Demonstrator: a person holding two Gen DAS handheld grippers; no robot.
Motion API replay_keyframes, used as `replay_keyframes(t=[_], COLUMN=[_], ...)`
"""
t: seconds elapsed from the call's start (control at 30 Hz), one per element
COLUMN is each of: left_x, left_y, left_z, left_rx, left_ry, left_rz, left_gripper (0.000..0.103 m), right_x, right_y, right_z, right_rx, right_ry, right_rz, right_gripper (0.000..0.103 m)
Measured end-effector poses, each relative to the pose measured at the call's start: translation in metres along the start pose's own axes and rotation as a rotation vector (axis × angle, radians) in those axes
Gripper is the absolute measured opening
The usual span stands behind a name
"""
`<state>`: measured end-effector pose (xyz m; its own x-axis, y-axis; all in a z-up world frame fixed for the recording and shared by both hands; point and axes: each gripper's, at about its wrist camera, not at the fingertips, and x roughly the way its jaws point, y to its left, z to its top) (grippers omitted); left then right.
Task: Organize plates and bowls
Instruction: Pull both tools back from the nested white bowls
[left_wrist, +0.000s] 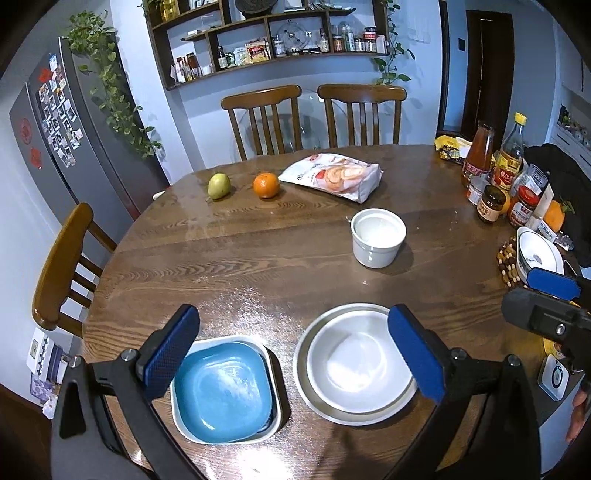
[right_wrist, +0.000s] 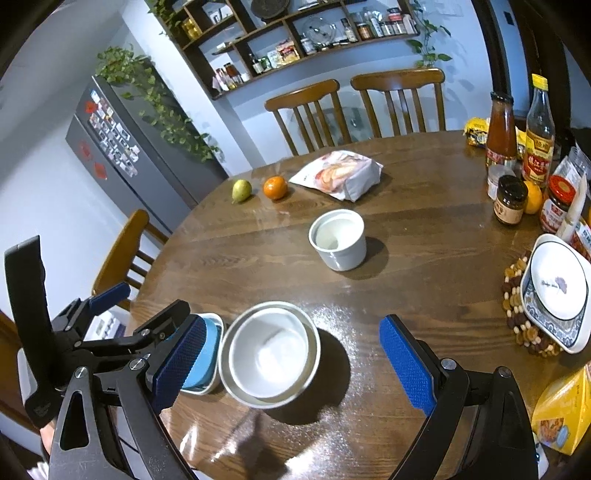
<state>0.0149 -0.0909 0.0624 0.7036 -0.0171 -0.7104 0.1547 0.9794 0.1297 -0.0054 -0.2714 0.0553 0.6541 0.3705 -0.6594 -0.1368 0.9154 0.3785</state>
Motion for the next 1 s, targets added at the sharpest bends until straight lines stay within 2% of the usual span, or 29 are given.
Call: replay_keyframes(t=[0.43, 1.0], left_x=[0.000, -0.008], left_y=[0.004, 0.017], left_z=[0.004, 0.021], left_rx=[-0.003, 0.021], left_ry=[-0.004, -0.061], left_rz=[0.009, 0.050], left_gripper=[0.102, 0.102], right_x=[0.004, 0.000], right_y=[0.002, 0.010], right_z=[0.008, 0.025], right_rx=[-0.007, -0.038], right_ry=[-0.003, -0.020], right_rz=[0.007, -0.019], right_gripper=[0.095, 0.095])
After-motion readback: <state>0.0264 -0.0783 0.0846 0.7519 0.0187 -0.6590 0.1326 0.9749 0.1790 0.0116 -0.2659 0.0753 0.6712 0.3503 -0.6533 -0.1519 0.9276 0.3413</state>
